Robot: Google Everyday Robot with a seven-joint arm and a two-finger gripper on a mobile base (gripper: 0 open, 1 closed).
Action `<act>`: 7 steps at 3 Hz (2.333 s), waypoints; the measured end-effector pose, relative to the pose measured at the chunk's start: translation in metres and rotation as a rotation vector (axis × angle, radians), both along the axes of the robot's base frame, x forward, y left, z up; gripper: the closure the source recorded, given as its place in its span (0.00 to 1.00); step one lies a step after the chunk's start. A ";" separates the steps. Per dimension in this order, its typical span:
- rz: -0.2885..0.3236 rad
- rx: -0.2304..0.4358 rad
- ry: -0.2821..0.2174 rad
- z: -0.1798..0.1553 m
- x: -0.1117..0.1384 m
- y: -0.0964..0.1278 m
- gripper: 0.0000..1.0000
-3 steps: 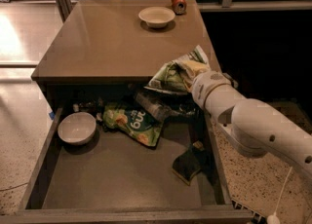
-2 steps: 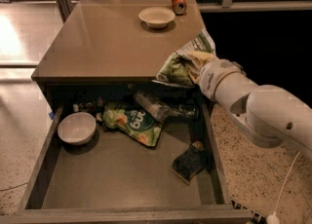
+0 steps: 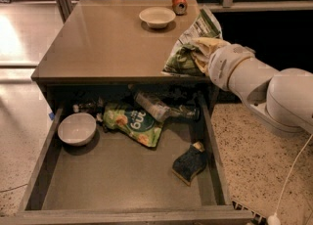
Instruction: Pick green jalapeno chip bag from top drawer and place on counter
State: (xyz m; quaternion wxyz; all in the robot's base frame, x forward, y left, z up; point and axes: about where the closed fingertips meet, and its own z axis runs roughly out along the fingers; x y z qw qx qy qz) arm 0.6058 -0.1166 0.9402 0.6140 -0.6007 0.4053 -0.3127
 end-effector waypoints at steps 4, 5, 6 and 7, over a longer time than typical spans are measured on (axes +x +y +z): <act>0.133 0.054 -0.041 0.025 0.087 0.069 1.00; 0.192 0.057 -0.044 0.030 0.100 0.103 1.00; 0.192 0.057 -0.044 0.031 0.100 0.103 1.00; 0.211 0.025 -0.100 0.041 0.114 0.114 1.00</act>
Offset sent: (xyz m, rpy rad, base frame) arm 0.0878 0.0393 0.0113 0.0957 -0.0283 0.0807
